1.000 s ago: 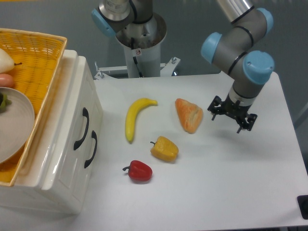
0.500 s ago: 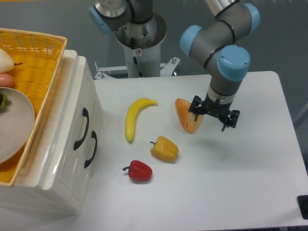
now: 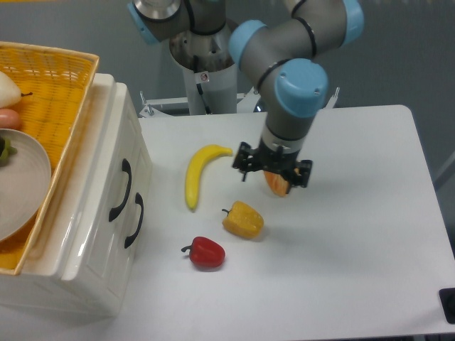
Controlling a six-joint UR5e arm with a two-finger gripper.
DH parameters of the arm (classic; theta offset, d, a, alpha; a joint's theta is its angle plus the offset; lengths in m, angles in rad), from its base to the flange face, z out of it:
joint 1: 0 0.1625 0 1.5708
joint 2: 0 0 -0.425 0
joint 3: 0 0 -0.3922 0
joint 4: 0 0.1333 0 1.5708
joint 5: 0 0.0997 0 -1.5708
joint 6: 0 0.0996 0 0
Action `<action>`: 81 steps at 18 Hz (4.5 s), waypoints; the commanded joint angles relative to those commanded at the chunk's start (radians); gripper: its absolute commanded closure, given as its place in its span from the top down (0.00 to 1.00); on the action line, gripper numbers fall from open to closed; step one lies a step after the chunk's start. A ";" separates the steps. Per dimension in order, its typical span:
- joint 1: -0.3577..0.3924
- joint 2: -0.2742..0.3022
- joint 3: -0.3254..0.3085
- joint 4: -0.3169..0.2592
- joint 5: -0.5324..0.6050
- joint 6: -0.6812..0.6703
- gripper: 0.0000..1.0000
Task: Slide the top white drawer open
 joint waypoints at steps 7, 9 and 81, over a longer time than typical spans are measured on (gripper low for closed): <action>-0.078 0.002 0.014 -0.065 -0.040 -0.080 1.00; -0.092 0.002 0.028 -0.068 -0.060 -0.109 1.00; -0.213 -0.078 0.069 -0.014 -0.133 -0.331 1.00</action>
